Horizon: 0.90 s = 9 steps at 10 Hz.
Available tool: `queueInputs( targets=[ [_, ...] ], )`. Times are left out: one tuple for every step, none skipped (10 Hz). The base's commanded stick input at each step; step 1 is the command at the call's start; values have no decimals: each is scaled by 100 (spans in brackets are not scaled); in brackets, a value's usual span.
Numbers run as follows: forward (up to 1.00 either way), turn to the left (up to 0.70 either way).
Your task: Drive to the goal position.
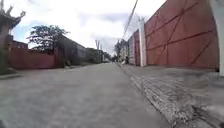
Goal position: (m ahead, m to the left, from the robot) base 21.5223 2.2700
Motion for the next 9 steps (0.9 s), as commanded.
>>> queueInputs(
  targets=[
    [100, 6],
    [100, 6],
    [100, 6],
    [100, 6],
    [100, -34],
    [100, -26],
    [100, 6],
    [100, 6],
    [100, 6]
  ],
)
